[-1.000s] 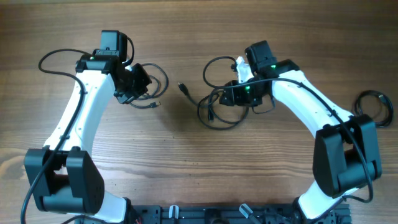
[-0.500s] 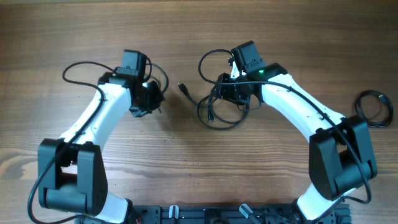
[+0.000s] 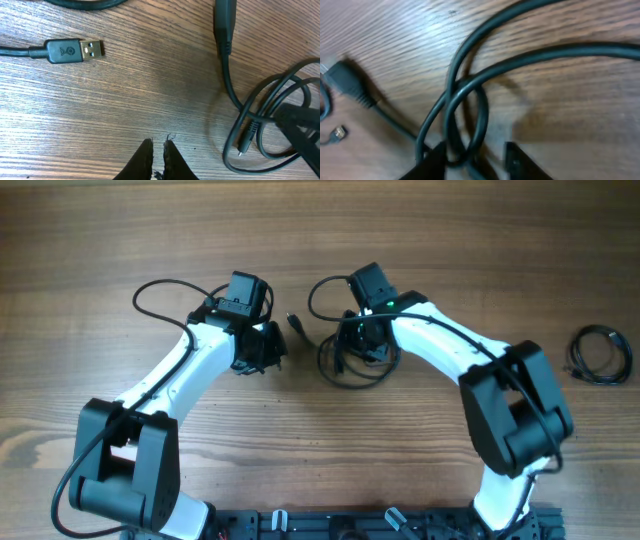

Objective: Untangle cables

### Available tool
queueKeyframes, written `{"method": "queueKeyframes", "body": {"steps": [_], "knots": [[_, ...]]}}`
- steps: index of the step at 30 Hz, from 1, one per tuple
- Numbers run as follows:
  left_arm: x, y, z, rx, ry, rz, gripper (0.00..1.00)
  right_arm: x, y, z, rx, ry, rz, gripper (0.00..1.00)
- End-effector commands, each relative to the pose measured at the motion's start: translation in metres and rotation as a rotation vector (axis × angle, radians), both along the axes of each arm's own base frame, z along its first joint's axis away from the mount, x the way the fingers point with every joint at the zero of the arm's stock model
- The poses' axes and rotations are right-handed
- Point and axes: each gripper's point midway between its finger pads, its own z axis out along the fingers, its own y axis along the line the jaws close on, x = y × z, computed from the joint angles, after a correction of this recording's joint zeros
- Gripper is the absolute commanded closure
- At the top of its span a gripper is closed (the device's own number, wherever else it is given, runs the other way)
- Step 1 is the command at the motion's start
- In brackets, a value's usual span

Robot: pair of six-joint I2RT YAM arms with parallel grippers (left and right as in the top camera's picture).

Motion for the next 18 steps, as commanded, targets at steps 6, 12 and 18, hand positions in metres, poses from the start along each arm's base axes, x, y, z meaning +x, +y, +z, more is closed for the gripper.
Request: {"method": "queueKeyframes", "body": {"steps": [6, 12, 18], "knots": [[-0.008, 0.004, -0.007, 0.027, 0.032, -0.015, 0.89, 0.0, -0.005, 0.008, 0.033, -0.039, 0.134, 0.96], [-0.018, -0.032, 0.006, -0.181, 0.018, -0.253, 0.96, 0.0, 0.002, 0.068, 0.113, -0.228, 0.385, 0.96], [-0.028, -0.093, 0.074, -0.739, -0.128, -0.538, 0.78, -0.029, 0.034, 0.112, 0.382, -0.286, 0.598, 0.96]]}}
